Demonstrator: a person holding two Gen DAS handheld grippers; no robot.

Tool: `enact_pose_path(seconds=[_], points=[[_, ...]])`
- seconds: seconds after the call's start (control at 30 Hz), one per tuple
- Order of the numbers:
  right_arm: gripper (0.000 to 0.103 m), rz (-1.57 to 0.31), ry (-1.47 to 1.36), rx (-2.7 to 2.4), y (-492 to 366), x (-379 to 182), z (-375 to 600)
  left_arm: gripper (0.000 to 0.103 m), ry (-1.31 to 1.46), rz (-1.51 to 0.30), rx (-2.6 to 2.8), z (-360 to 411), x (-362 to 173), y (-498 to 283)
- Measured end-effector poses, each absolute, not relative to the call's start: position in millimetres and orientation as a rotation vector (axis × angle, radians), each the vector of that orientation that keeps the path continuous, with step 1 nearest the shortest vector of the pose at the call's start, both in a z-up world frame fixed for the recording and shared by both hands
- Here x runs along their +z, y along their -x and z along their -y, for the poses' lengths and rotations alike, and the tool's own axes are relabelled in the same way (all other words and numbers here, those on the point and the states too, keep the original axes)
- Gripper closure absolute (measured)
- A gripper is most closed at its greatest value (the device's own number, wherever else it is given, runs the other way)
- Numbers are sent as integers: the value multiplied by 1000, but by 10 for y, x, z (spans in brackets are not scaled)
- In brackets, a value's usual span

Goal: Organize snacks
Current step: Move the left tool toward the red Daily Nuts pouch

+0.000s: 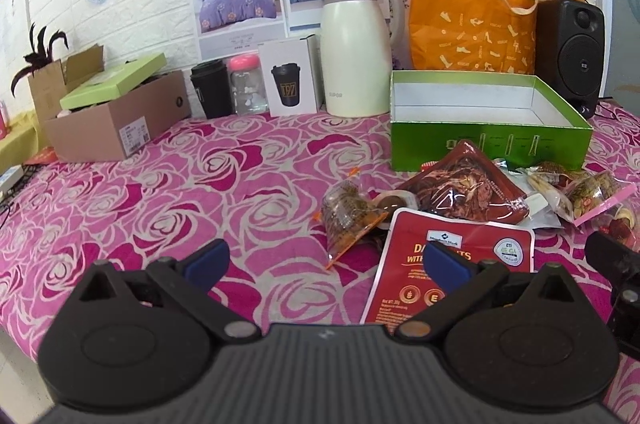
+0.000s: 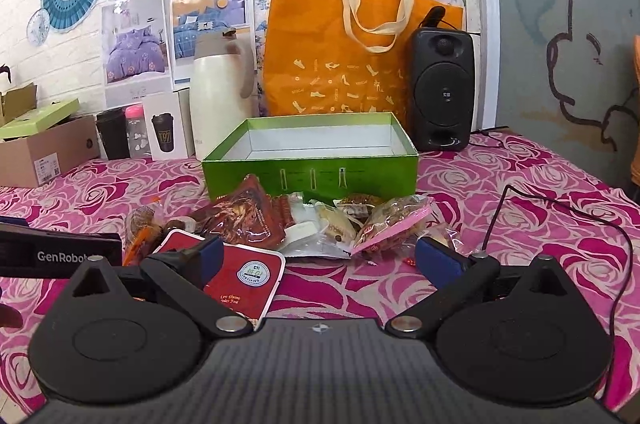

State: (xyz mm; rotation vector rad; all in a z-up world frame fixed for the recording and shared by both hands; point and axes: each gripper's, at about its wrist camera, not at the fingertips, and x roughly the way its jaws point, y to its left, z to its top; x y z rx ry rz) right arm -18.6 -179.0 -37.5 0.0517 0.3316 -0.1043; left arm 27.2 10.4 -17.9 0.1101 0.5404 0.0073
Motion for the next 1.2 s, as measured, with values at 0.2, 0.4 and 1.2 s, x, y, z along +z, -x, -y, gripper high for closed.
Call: enact_pose_path(seconds=[0.2,0.4,1.2], points=[[0,-331,-67,-91,196,-373,1781,0,-108,-548,-17,-88,-207,-263],[0,-326,-87,-56,198,-367,1793,0,34,-500,-93,-270,-265,-252],[0,-323,-128,-132,171,-446,1864,0,-6,-587,-8,-348,-448,-359]])
